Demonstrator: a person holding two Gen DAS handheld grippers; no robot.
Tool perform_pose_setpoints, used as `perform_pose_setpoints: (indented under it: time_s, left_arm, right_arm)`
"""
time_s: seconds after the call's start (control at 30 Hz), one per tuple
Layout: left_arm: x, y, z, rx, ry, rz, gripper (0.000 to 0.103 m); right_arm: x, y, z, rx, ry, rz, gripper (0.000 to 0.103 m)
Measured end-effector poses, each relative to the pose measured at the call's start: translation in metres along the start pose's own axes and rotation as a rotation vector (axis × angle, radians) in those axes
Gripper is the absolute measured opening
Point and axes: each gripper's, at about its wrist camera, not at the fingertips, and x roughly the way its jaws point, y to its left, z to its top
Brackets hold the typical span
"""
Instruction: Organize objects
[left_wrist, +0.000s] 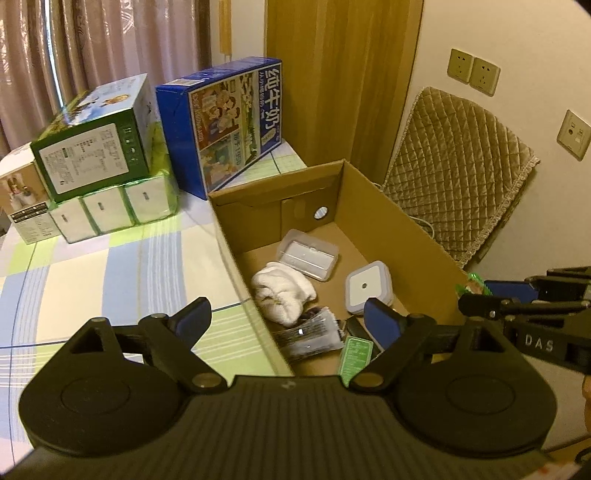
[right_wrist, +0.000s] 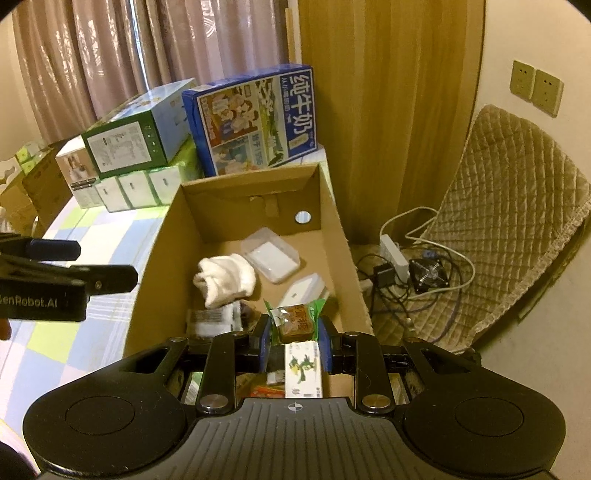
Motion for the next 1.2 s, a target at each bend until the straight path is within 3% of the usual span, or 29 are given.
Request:
perform_pose_setpoints:
  time_s: [0.17,0.2,0.3,0.53,0.73,1.2]
  left_arm:
    - [-0.007,0.011,-0.004,-0.002,-0.022,0.038,0.088]
    - [-0.008,0.015,-0.005,-0.002,-0.025,0.045,0.089]
    - [-0.009,0.024,-0.011,-0.007,-0.026,0.064,0.091]
    - [-0.017,0.044,-0.026,-0.046,-0.026,0.079,0.094]
    - [-0.037,0.048,-0.044,-0.059,-0.046,0.081,0.102]
    - [-0.115,0.028,-0.094,-0.092,-0.054,0.062,0.102]
  right_arm:
    - [0.009,0.007,0.013,0.009,-0.035,0.042,0.023]
    - [0.012,0.007,0.016,0.018,-0.045,0.068,0.027]
    - [0.015,0.003,0.024,0.089,-0.084,0.091,0.093]
    - [0.004,-0.001,0.025,0.077,-0.089,0.052,0.093]
    - [-0.018,-0.004,0.003,0.060,-0.066,0.010,0.093]
    - [-0.106,0.015,-0.053,0.028,-0.043,-0.002,0.095]
